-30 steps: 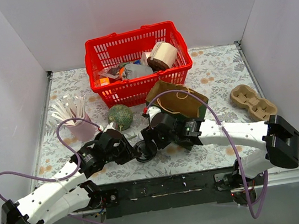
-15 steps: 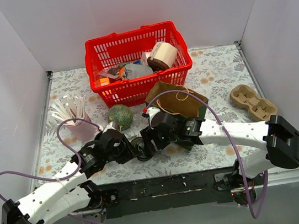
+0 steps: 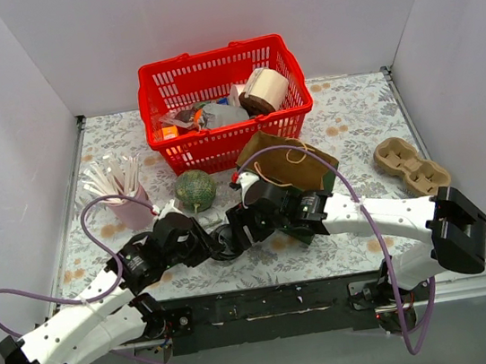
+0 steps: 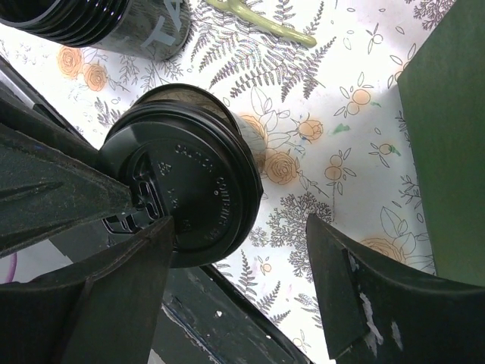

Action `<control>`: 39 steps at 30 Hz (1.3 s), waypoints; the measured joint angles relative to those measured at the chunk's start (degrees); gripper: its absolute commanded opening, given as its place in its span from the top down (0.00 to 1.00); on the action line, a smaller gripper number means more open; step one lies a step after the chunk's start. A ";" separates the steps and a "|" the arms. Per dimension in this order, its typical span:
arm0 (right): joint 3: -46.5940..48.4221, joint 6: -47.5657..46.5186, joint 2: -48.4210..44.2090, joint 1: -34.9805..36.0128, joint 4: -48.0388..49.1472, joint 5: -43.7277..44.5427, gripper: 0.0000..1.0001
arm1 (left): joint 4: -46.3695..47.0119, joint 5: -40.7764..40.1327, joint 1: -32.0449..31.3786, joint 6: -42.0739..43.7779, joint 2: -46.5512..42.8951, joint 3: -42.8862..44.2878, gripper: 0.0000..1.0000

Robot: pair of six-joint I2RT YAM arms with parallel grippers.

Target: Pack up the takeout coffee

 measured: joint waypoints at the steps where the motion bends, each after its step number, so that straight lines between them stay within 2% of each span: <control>1: 0.00 -0.04 0.00 0.00 0.26 -0.04 0.21 | -0.61 -0.31 0.00 -0.02 0.00 0.22 0.78; 13: 1.03 0.02 3.50 -0.02 2.36 -0.72 0.22 | -6.67 -3.76 0.00 -1.33 -0.55 1.05 0.78; 24: 1.09 0.52 5.55 -0.02 4.07 -1.31 0.23 | -7.91 -5.09 0.00 -2.14 -0.81 1.05 0.77; 32: 1.31 0.52 3.58 -0.02 4.28 -0.68 0.23 | -7.98 -5.90 0.00 -3.06 -5.60 1.18 0.82; 39: 2.03 0.37 2.38 0.00 4.90 -0.15 0.23 | -9.38 -7.74 0.00 -6.80 -9.51 1.16 0.79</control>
